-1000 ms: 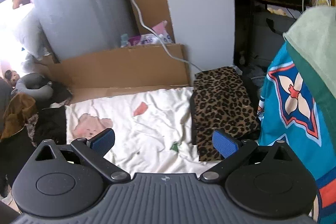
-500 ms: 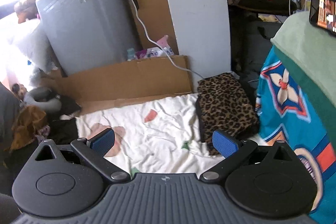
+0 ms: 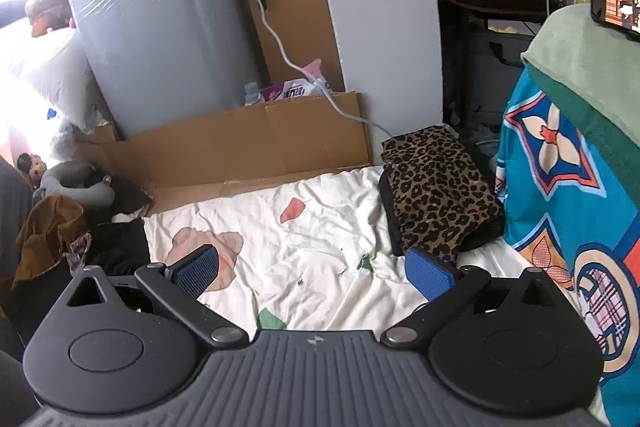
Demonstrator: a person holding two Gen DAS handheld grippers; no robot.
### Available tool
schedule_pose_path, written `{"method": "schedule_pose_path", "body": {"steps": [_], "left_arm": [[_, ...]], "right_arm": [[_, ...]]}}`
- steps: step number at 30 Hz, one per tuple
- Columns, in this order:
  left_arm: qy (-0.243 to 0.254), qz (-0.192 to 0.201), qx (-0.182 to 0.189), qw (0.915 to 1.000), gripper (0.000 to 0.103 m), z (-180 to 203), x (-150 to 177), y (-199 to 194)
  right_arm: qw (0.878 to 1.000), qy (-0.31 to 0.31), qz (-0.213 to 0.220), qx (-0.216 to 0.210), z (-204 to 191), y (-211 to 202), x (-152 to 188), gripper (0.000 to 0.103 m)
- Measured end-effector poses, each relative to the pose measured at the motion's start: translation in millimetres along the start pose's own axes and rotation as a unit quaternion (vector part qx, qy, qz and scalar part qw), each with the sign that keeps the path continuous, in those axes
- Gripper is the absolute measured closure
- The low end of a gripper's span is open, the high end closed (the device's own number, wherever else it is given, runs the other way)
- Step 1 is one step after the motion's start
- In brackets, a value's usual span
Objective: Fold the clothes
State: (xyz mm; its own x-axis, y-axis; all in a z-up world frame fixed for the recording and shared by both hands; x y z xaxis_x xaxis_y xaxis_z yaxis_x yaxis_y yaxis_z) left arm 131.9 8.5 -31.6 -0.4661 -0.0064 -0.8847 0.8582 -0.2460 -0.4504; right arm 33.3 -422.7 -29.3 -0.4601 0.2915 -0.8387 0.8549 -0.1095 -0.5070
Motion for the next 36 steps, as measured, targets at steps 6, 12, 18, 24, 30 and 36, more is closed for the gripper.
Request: {"method": "schedule_pose_path", "body": {"steps": [6, 12, 18, 24, 30, 36], "left_arm": [[0.010, -0.010, 0.019, 0.9997, 0.000, 29, 16, 12], [0.015, -0.019, 0.027, 0.9993, 0.000, 47, 29, 11], [0.008, -0.028, 0.010, 0.9995, 0.000, 49, 43, 10], [-0.006, -0.043, -0.003, 0.9990, 0.000, 46, 51, 13], [-0.013, -0.047, -0.023, 0.9986, 0.000, 48, 57, 10], [0.000, -0.038, -0.035, 0.9987, 0.000, 58, 57, 7]], "right_arm": [[1.000, -0.005, -0.005, -0.020, -25, 6, 17, 0.001], [1.000, -0.012, 0.000, -0.026, -42, 7, 27, 0.001], [1.000, -0.020, 0.001, -0.023, -47, 11, 32, 0.001], [0.999, -0.043, -0.015, -0.023, -48, 13, 47, 0.001], [0.998, -0.044, -0.027, -0.028, -49, 11, 54, 0.001], [0.998, -0.049, -0.026, -0.033, -56, 8, 56, 0.001]]}}
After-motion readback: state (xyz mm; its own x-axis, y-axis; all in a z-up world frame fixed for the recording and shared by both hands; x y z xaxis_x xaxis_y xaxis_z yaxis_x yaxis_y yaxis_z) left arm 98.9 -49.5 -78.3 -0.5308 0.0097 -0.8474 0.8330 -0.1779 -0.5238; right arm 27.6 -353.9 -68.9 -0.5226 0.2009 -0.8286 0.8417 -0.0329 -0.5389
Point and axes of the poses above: each gripper's, at about its wrist camera, not at the fingertips, and y roughly the way its jaws point, z to its right, x to its underside, the point moved 4 cm from there along y, roughly the way its jaws point, and after that the axes turned 11 degrees about z, right-handed, at the moved point
